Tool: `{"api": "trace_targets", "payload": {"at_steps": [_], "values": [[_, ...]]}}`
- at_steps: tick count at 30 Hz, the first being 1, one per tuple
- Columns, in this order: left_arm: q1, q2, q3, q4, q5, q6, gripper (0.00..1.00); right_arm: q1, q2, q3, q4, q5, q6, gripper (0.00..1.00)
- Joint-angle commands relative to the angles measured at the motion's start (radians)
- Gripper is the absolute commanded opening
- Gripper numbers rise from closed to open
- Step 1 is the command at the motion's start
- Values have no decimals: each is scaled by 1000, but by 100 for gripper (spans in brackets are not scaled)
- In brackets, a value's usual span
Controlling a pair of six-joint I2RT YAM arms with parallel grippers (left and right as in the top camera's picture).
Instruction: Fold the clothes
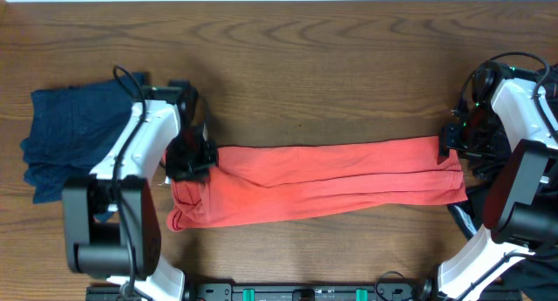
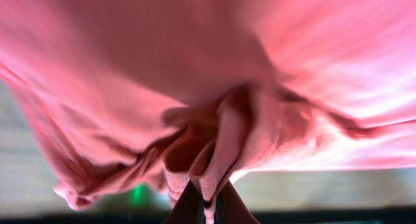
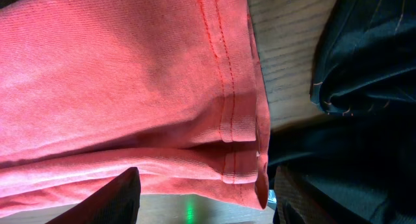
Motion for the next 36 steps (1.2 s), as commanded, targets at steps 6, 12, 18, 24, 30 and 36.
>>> {"api": "trace_targets", "payload": {"at_steps": [6, 12, 18, 24, 30, 36], "values": [[0, -34, 21, 48, -69, 16, 11, -6, -8, -4, 0, -6, -14, 64], [0, -21, -18, 70, -150, 15, 42, -6, -8, -4, -2, -6, -15, 65], [0, -22, -15, 69, -155, -4, 43, -7, -8, -4, -9, 35, -2, 65], [0, -67, 30, 40, -150, -24, 43, -11, -8, -5, 4, -17, -27, 73], [0, -182, 33, 40, -132, -56, 44, -11, -8, -53, 79, -51, -95, 76], [0, -241, 32, 37, -129, -82, 45, -28, -8, -188, 248, -29, -138, 77]]}}
